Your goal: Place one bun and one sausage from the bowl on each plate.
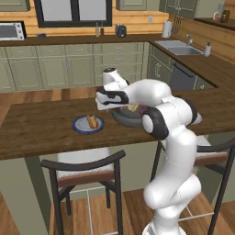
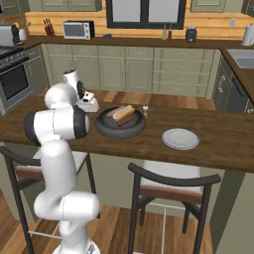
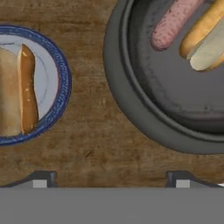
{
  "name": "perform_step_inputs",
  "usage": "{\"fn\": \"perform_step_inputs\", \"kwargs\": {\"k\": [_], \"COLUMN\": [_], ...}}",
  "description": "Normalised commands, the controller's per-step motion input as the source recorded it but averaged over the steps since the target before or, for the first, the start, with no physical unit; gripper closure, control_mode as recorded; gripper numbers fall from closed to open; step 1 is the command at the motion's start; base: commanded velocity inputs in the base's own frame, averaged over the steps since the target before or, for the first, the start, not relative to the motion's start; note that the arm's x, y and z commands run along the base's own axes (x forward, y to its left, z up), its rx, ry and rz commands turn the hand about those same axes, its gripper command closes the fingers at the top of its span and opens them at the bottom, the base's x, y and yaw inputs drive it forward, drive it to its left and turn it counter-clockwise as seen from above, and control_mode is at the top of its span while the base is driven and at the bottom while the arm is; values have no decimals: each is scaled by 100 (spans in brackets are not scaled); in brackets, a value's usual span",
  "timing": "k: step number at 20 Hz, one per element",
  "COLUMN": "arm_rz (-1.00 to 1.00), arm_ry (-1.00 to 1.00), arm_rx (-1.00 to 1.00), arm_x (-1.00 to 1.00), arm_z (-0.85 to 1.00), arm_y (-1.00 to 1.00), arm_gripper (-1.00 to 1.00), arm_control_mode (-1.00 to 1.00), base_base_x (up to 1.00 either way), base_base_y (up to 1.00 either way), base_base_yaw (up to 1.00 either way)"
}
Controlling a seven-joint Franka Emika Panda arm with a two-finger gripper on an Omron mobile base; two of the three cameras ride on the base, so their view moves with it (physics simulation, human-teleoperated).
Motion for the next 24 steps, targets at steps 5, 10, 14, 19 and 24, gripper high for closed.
{"fn": "perform_step_inputs", "kwargs": {"k": [5,10,14,19,24], "arm_rz": [-10,-9,-3,10,-1], "arm_ry": [-3,-3,-22,-25,2], "arm_rx": [17,20,5,-16,0], "arm_x": [-4,14,35,49,30], "arm_z": [61,43,-60,-100,-4], "arm_y": [-100,-100,-99,-31,2], "arm_gripper": [-100,-100,-100,-100,-100], "arm_control_mode": [-100,-100,-100,-100,-100], "base_base_x": [0,0,0,0,0], "base_base_y": [0,0,0,0,0], "base_base_yaw": [0,0,0,0,0]}}
